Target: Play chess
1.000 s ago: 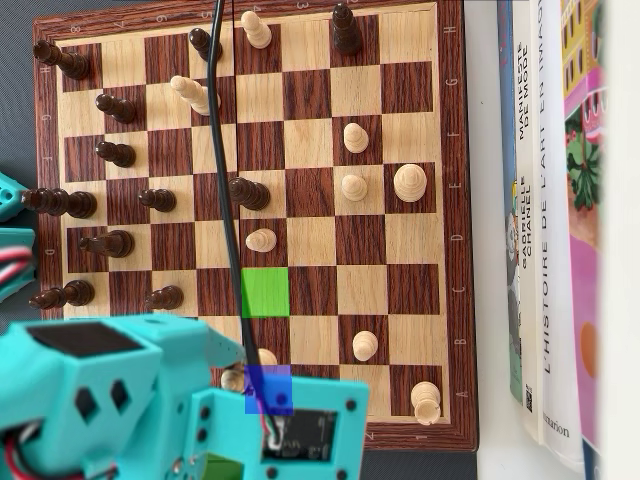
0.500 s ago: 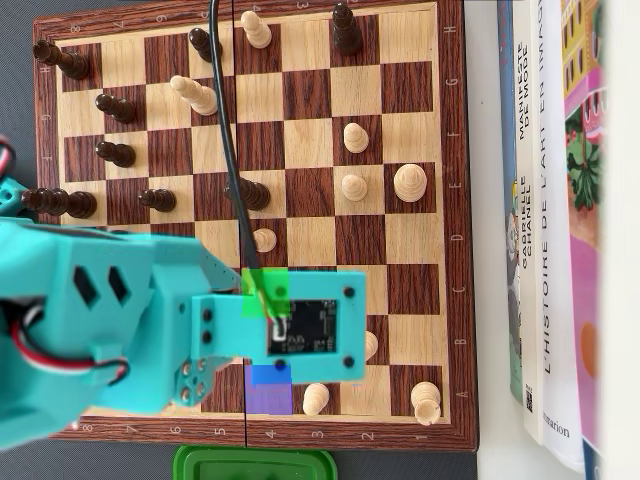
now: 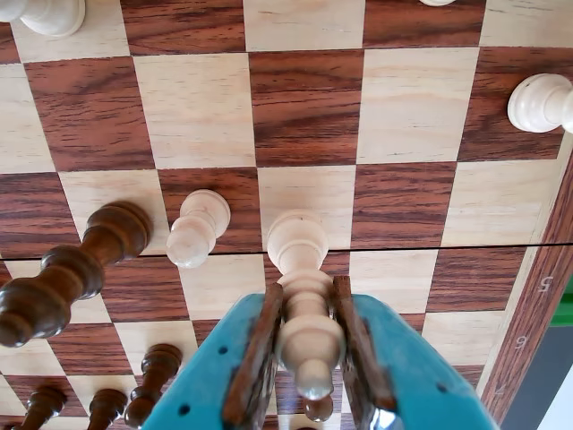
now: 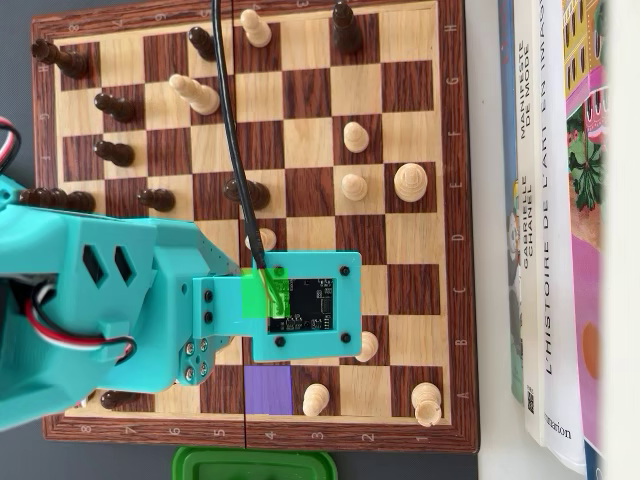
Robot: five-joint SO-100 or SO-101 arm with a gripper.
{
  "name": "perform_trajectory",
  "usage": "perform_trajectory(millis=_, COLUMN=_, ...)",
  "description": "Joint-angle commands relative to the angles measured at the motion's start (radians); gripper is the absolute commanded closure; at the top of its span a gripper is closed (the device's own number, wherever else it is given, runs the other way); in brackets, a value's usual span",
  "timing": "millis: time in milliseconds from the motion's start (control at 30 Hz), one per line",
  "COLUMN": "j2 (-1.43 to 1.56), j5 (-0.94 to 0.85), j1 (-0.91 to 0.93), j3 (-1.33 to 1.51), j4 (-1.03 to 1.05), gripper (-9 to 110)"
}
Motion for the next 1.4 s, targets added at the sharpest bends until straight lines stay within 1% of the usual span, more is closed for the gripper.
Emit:
perform_trajectory(millis=0, j2=0.038, j5=-0.002, j1=0.006, j3=-0.005, j4=-0.026, gripper=95)
perform_trajectory(millis=100, j2=0.037, j5=-0.003, j1=0.006, j3=0.015, j4=-0.057, gripper=95)
perform_trajectory(millis=300, j2=0.034, j5=-0.003, j1=0.006, j3=0.018, j4=-0.058, gripper=95)
perform_trajectory(millis=467, j2=-0.038, j5=-0.005, j1=0.011, j3=-0.003, j4=-0.06, gripper=95)
perform_trajectory(millis=833, j2=-0.041, j5=-0.005, j1=0.012, j3=-0.02, j4=-0.057, gripper=95)
perform_trajectory(millis=1000, j2=-0.041, j5=-0.005, j1=0.008, j3=-0.02, j4=-0.058, gripper=90)
perform_trajectory(millis=1367, j2=-0.041, j5=-0.005, j1=0.006, j3=-0.02, j4=-0.058, gripper=90)
